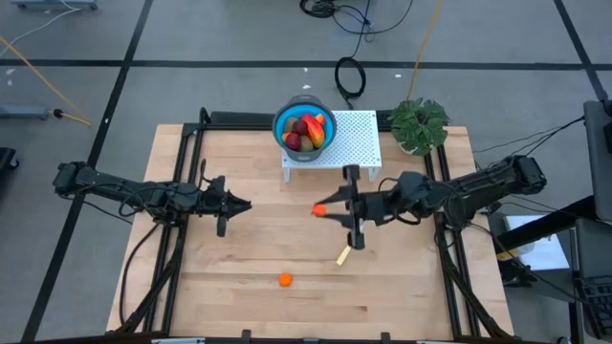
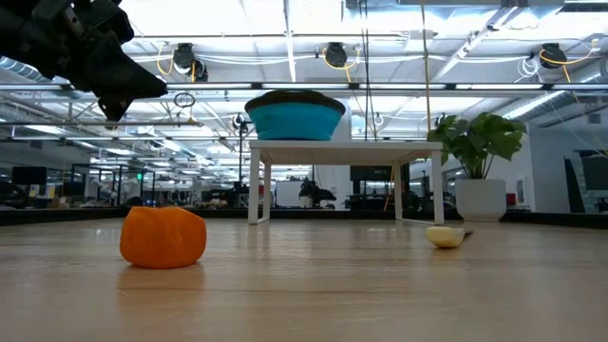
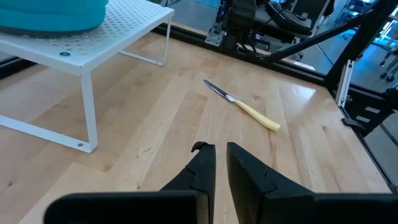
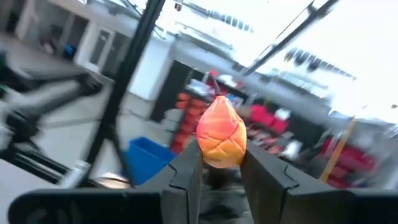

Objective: Pick & Place Fruit
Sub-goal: Put the orange peach into the blue strainer bowl on the shelf

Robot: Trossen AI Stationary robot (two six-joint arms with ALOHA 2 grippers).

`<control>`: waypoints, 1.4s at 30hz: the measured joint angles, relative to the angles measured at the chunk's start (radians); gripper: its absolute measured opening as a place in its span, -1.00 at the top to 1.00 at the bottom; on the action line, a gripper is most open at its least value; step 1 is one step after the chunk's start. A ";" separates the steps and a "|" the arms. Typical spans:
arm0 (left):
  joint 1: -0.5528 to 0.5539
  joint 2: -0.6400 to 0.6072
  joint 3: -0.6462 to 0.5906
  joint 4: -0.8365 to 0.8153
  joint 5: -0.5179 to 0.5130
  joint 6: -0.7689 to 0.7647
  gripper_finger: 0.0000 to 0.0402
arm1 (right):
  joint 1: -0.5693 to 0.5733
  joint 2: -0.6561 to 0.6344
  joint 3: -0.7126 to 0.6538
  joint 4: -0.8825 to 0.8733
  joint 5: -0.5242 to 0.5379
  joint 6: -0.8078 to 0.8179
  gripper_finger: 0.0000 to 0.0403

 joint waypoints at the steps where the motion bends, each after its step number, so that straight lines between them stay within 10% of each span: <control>1: 0.000 0.000 0.000 0.000 0.000 0.000 0.79 | -0.010 -0.001 0.000 0.011 0.000 -0.048 0.56; 19: 0.000 0.000 0.000 0.000 0.000 0.003 0.79 | -0.133 0.001 0.000 0.020 -0.003 -0.384 0.56; 32: 0.000 0.000 0.000 -0.001 -0.001 0.005 0.79 | -0.249 0.001 0.000 0.059 0.238 0.293 0.54; 42: 0.000 0.000 0.000 -0.003 -0.051 0.008 0.79 | -0.390 0.059 0.149 -0.232 0.235 0.461 0.51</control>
